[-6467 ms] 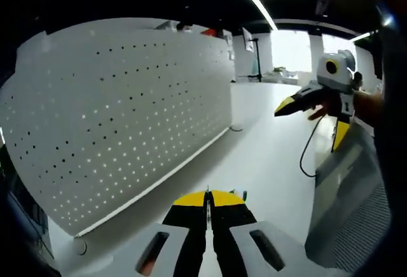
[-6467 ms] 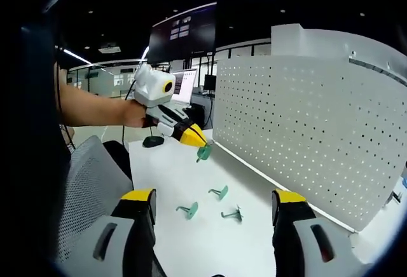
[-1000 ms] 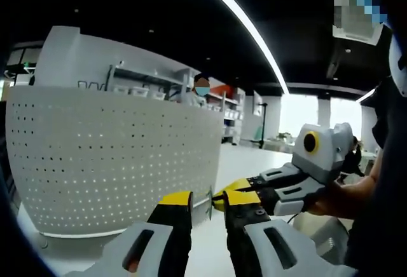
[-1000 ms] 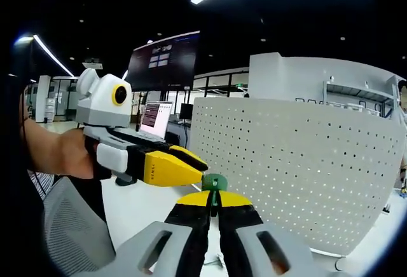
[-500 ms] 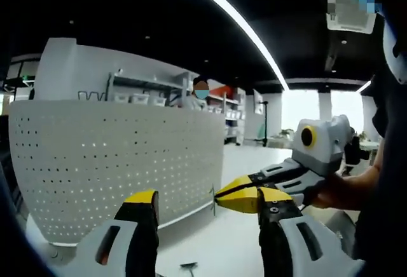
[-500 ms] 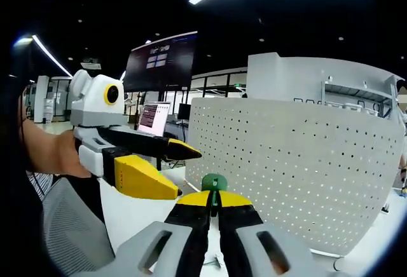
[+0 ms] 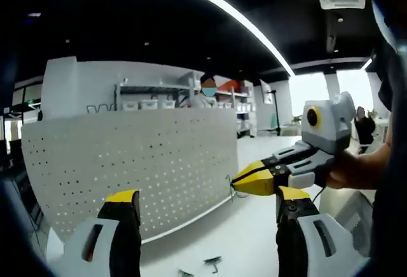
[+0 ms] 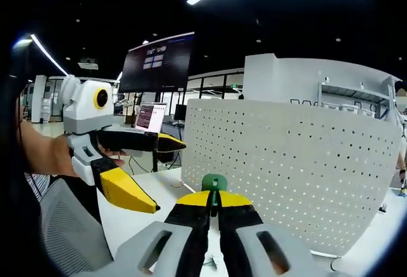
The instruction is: Insert the hook assembly into the mounting plate slot until the hook locks in place.
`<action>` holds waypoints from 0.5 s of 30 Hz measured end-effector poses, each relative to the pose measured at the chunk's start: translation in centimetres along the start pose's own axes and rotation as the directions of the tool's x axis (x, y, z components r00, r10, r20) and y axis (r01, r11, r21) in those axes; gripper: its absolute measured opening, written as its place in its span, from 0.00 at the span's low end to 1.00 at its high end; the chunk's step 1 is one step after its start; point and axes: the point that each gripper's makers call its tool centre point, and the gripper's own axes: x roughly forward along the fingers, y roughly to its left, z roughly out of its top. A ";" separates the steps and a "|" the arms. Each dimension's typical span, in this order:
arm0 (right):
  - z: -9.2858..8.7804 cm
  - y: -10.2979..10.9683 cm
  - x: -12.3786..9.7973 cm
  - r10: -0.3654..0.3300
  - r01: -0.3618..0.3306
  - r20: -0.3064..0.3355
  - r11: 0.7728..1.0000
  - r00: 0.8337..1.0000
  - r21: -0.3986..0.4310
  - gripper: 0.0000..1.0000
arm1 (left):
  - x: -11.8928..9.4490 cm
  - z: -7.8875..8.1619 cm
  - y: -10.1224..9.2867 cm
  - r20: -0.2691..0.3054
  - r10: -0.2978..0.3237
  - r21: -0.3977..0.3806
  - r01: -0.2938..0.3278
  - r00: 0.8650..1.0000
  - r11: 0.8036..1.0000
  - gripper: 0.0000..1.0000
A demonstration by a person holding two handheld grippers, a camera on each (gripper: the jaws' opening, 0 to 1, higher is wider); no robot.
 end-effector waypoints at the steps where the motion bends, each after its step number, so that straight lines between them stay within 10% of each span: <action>1: 0.0 -0.1 0.0 -0.002 0.002 0.000 1.000 1.000 0.000 0.02 | -0.1 0.0 0.1 -0.001 0.003 0.001 -0.003 1.000 1.000 0.90; 15: 2.2 -4.2 0.6 -0.088 0.088 0.037 0.996 0.995 -0.016 0.02 | -2.4 -2.6 1.8 -0.044 0.078 0.020 -0.077 0.996 0.997 0.88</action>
